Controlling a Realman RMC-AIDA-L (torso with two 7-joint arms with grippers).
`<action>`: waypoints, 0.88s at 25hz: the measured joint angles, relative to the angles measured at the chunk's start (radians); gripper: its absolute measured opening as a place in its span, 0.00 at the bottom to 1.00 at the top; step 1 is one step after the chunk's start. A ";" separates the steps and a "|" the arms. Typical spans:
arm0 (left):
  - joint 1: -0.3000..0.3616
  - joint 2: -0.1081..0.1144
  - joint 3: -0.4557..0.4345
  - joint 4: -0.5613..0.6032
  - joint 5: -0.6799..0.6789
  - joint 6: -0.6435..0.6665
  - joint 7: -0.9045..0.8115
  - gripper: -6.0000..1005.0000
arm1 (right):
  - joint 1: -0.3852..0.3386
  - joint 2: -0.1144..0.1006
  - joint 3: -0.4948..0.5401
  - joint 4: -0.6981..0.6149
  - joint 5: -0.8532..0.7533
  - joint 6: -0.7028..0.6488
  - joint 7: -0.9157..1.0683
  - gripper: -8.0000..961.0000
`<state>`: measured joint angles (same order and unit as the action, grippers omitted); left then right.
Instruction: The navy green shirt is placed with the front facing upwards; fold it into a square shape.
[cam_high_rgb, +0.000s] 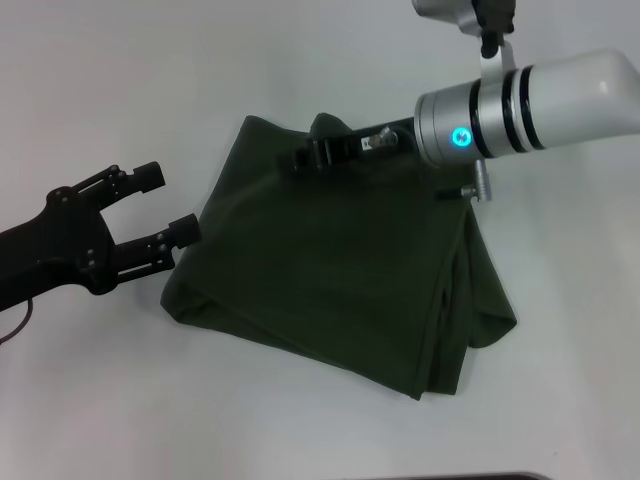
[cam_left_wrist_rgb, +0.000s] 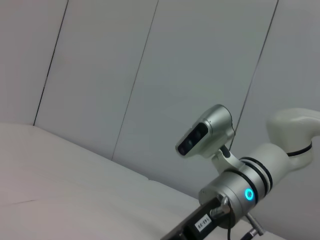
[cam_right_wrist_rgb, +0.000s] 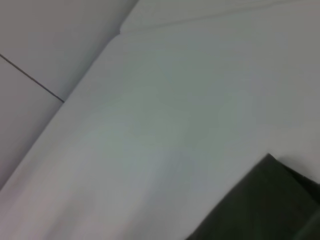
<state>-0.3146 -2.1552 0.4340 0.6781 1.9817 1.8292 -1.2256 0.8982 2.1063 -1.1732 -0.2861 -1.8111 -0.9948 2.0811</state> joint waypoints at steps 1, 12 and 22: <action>0.000 0.000 0.000 0.000 0.000 0.001 0.000 0.87 | -0.006 -0.001 -0.002 0.005 0.000 0.006 0.002 0.18; 0.000 0.000 0.000 -0.002 0.000 0.000 0.000 0.87 | -0.071 -0.006 0.009 -0.024 0.023 0.019 -0.007 0.11; -0.008 0.000 -0.005 -0.006 0.000 -0.005 0.000 0.87 | -0.123 -0.006 -0.048 -0.063 0.144 -0.175 -0.182 0.11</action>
<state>-0.3229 -2.1552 0.4290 0.6721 1.9817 1.8237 -1.2256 0.7754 2.1000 -1.2217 -0.3487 -1.6672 -1.1699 1.8994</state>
